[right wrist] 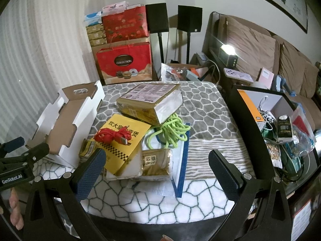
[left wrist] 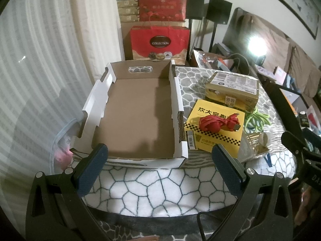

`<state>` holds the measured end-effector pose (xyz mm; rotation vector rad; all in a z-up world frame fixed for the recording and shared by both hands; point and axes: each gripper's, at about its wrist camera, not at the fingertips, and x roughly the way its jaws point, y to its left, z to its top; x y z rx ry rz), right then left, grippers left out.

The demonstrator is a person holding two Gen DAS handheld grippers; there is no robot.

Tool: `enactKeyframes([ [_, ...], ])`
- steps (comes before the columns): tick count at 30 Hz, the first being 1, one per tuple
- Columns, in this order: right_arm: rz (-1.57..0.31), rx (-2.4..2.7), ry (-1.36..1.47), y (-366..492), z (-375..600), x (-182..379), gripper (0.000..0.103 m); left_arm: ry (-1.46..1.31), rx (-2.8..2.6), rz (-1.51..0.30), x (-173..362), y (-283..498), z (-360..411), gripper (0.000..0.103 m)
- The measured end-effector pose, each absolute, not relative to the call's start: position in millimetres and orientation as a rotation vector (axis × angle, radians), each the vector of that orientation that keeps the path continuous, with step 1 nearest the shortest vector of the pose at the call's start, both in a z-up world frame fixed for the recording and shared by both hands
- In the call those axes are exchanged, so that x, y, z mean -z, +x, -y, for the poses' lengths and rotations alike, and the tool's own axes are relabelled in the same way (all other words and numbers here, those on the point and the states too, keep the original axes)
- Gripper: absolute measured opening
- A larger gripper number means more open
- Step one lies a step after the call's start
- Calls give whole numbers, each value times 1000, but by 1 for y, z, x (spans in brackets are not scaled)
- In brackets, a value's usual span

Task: Organize objects
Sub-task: 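Move the left tool toward the cardboard tray box wall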

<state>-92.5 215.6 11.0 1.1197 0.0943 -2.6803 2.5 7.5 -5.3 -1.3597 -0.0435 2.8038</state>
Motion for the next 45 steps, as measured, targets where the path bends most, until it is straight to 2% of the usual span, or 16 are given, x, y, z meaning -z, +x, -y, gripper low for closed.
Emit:
enactKeyframes([
  [45, -104, 2667, 1113, -92, -205, -11, 103, -1383, -2806, 38, 8, -3, 2, 103],
])
